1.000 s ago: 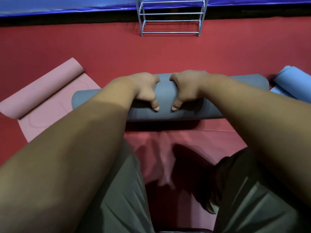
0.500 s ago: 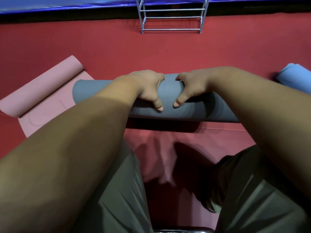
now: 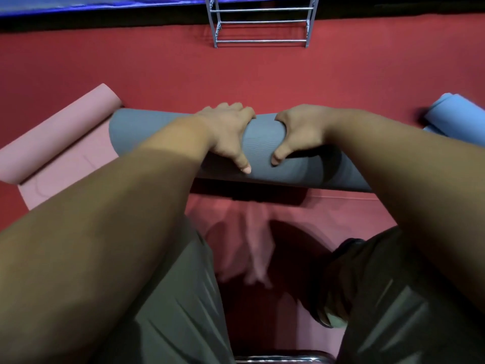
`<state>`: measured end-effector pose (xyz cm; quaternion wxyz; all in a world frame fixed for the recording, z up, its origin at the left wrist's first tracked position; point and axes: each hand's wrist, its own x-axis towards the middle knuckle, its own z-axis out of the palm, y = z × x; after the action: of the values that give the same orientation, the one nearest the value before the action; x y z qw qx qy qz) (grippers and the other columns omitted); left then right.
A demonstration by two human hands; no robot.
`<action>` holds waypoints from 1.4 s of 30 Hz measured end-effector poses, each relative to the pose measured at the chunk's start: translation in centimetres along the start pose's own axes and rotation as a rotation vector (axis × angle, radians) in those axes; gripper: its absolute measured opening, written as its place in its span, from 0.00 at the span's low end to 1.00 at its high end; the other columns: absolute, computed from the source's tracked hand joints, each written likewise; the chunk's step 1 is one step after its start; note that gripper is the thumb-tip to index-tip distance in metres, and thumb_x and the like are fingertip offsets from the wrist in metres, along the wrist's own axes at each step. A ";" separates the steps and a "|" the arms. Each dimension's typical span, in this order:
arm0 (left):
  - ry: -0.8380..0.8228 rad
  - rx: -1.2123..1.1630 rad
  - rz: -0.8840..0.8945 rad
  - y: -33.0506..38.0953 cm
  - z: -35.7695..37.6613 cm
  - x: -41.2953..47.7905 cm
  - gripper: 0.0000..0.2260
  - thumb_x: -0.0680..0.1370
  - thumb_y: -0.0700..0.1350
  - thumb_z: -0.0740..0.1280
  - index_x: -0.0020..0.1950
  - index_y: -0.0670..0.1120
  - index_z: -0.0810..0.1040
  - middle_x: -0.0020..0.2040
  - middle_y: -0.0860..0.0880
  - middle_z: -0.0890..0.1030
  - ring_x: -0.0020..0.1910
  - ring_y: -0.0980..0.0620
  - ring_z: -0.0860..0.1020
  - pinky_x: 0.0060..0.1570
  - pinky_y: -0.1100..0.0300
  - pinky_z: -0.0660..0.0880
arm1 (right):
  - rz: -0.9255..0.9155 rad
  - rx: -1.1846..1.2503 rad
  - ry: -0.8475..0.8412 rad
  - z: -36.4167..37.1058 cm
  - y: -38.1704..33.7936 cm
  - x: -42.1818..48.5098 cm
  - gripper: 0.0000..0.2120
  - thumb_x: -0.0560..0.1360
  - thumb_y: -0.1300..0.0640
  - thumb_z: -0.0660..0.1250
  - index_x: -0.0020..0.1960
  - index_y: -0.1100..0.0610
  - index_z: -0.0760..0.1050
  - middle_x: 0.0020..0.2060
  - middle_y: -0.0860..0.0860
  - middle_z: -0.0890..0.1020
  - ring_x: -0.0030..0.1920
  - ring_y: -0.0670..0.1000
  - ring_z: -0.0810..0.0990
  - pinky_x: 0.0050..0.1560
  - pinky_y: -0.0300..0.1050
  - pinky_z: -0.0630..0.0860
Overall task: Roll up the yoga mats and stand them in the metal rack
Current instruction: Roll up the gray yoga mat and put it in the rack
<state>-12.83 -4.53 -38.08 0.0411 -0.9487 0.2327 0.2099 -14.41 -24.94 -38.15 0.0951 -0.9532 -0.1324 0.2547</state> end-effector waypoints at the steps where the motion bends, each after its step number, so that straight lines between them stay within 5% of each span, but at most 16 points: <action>1: 0.019 0.035 -0.002 0.1 0.0 -0.1 0.58 0.54 0.72 0.83 0.78 0.56 0.64 0.70 0.50 0.72 0.69 0.42 0.73 0.67 0.41 0.74 | 0.004 0.016 -0.001 0.0 0.3 0.0 0.33 0.61 0.33 0.82 0.57 0.50 0.78 0.48 0.47 0.84 0.49 0.54 0.83 0.52 0.50 0.80; 4: 0.067 0.047 0.006 0.2 -0.1 0.0 0.53 0.55 0.70 0.84 0.74 0.54 0.67 0.67 0.49 0.76 0.66 0.41 0.77 0.63 0.44 0.76 | -0.002 0.038 -0.014 0.1 0.8 0.2 0.34 0.63 0.34 0.82 0.60 0.51 0.78 0.51 0.48 0.84 0.52 0.55 0.82 0.52 0.49 0.77; 8: 0.054 -0.029 0.004 0.0 -0.2 0.3 0.44 0.56 0.66 0.84 0.67 0.53 0.73 0.59 0.49 0.80 0.55 0.42 0.79 0.53 0.51 0.77 | -0.006 0.029 -0.045 0.2 0.6 0.6 0.48 0.62 0.33 0.83 0.74 0.52 0.70 0.63 0.51 0.80 0.60 0.56 0.79 0.61 0.50 0.76; 11: 0.018 -0.097 -0.032 -0.1 -0.2 0.5 0.39 0.56 0.66 0.84 0.60 0.54 0.75 0.54 0.51 0.80 0.49 0.44 0.77 0.48 0.54 0.75 | -0.032 -0.067 -0.017 0.4 -0.5 1.1 0.51 0.57 0.32 0.85 0.70 0.56 0.70 0.60 0.53 0.79 0.57 0.58 0.79 0.59 0.52 0.78; 14: -0.009 -0.154 -0.036 -0.2 0.1 0.7 0.43 0.57 0.67 0.84 0.66 0.52 0.75 0.55 0.53 0.78 0.51 0.46 0.76 0.49 0.55 0.72 | -0.014 -0.115 0.006 0.7 -1.0 1.3 0.53 0.54 0.32 0.86 0.68 0.56 0.69 0.59 0.53 0.79 0.58 0.60 0.80 0.61 0.56 0.79; 18: 0.005 -0.143 -0.033 0.0 0.3 0.9 0.45 0.60 0.67 0.83 0.71 0.51 0.74 0.59 0.51 0.80 0.55 0.44 0.78 0.56 0.52 0.76 | -0.005 -0.082 0.053 0.7 -0.3 1.3 0.43 0.56 0.34 0.85 0.60 0.52 0.72 0.51 0.50 0.80 0.51 0.57 0.79 0.52 0.50 0.78; 24: 0.092 0.122 0.020 1.1 0.2 0.9 0.54 0.57 0.71 0.82 0.76 0.52 0.66 0.69 0.47 0.73 0.68 0.40 0.72 0.66 0.41 0.71 | 0.062 0.049 0.016 -0.2 1.1 0.9 0.35 0.57 0.34 0.85 0.56 0.52 0.80 0.47 0.49 0.86 0.48 0.55 0.84 0.53 0.51 0.83; 28: 0.097 0.133 0.014 1.1 0.0 1.1 0.50 0.54 0.70 0.84 0.68 0.50 0.69 0.65 0.47 0.76 0.64 0.39 0.76 0.60 0.43 0.74 | 0.066 0.098 -0.028 0.0 1.1 0.7 0.36 0.60 0.35 0.85 0.61 0.52 0.80 0.52 0.50 0.86 0.52 0.56 0.84 0.59 0.51 0.82; 35: -0.012 0.020 -0.033 0.6 -0.4 0.9 0.40 0.52 0.73 0.80 0.56 0.58 0.71 0.51 0.54 0.79 0.51 0.43 0.79 0.51 0.49 0.79 | 0.040 0.063 -0.069 0.0 1.0 1.2 0.55 0.62 0.35 0.85 0.80 0.53 0.66 0.70 0.52 0.78 0.68 0.57 0.77 0.71 0.54 0.74; 39: -0.040 -0.061 -0.068 0.4 -0.2 1.0 0.39 0.51 0.74 0.79 0.55 0.57 0.74 0.46 0.56 0.77 0.49 0.44 0.79 0.53 0.48 0.81 | 0.028 -0.049 -0.092 0.4 0.6 1.3 0.59 0.57 0.34 0.86 0.79 0.53 0.65 0.71 0.54 0.77 0.68 0.59 0.77 0.69 0.55 0.75; 42: -0.059 -0.093 -0.071 0.3 0.3 1.2 0.44 0.52 0.72 0.81 0.62 0.55 0.74 0.51 0.54 0.78 0.51 0.44 0.78 0.55 0.48 0.80 | 0.019 -0.064 -0.060 0.5 0.4 1.4 0.51 0.57 0.36 0.87 0.73 0.54 0.72 0.63 0.54 0.82 0.61 0.59 0.81 0.61 0.51 0.78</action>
<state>-12.13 -5.27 -38.90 0.0109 -0.9507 0.1876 0.2466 -13.44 -24.86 -39.35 0.0582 -0.9489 -0.1343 0.2795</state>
